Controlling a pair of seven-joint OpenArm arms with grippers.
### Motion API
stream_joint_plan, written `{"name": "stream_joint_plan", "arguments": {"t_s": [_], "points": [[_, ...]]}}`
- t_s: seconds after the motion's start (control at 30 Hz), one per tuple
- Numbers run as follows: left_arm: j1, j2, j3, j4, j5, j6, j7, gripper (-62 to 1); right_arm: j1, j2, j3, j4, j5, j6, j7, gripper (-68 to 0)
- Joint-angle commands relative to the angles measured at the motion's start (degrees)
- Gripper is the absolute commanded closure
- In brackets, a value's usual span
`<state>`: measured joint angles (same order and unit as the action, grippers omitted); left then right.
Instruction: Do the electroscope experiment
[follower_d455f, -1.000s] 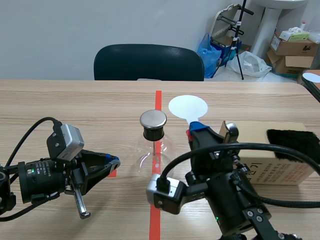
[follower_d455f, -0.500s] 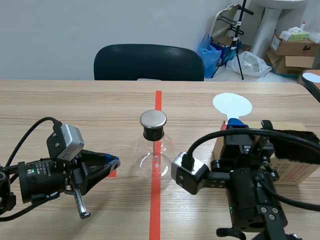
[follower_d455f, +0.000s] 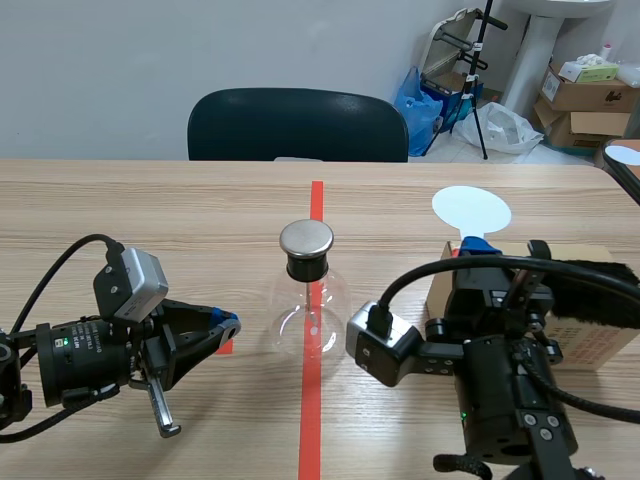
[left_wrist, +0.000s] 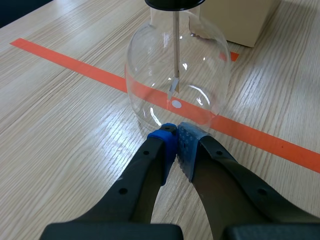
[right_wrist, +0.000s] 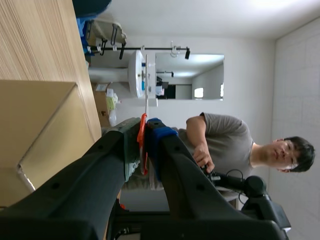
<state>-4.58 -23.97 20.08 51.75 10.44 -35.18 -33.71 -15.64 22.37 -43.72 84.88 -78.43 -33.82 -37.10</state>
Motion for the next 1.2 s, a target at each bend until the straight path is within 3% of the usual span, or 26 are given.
{"name": "stream_joint_plan", "arguments": {"t_s": [0.0, 0.7, 1.17], "points": [[0.13, 0.26, -0.59, 1.44, -0.79, -0.09, -1.14, -1.7, 0.39, 0.17, 0.55, 1.46, -0.44, -0.79, 1.33, -0.9], [0.13, 0.26, -0.59, 1.44, -0.79, -0.09, -1.14, -1.7, 0.39, 0.17, 0.55, 1.46, -0.44, -0.79, 27.41, -0.9], [0.13, 0.26, -0.59, 1.44, -0.79, -0.09, -1.14, -1.7, 0.39, 0.17, 0.55, 1.46, -0.44, -0.79, 34.99, -0.9]]}}
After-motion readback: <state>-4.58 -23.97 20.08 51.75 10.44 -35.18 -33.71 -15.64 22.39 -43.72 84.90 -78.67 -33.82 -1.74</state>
